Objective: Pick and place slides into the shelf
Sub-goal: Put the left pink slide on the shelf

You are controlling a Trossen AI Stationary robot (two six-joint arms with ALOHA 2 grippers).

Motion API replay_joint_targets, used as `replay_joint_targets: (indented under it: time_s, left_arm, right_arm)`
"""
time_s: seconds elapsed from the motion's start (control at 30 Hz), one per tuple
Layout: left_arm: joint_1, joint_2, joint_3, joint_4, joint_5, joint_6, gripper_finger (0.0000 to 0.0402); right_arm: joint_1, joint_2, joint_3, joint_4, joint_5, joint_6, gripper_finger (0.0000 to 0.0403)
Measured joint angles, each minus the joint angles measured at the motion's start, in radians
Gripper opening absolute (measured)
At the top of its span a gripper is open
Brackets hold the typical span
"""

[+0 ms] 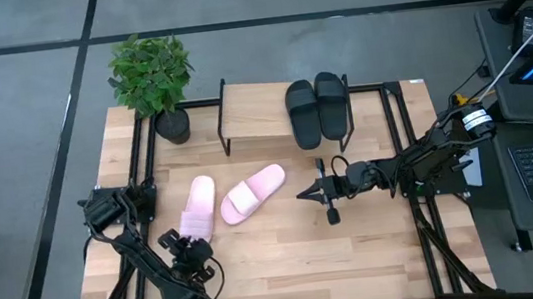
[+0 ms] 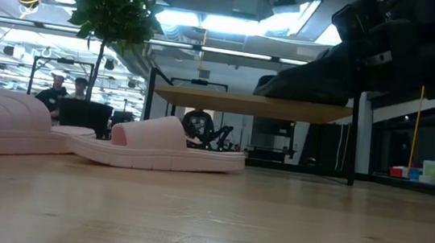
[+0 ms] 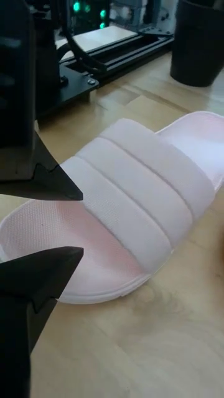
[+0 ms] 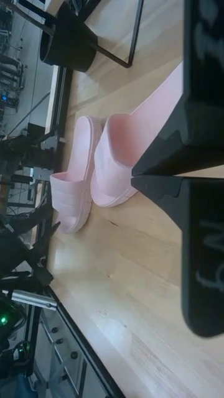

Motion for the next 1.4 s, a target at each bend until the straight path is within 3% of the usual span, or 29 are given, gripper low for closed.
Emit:
replay_joint_targets:
  time_s: [1.13,1.4]
  left_arm:
    - [0.071,-0.001,-0.003,-0.002,-0.015,0.289,0.0123]
    - [0.072,-0.001,-0.056,0.069,-0.015,0.359,0.0123]
  right_arm:
    - [0.0,0.0,0.0,-0.053,0.0,0.001,0.001]
    - [0.0,0.0,0.0,-0.052,0.0,0.001,0.001]
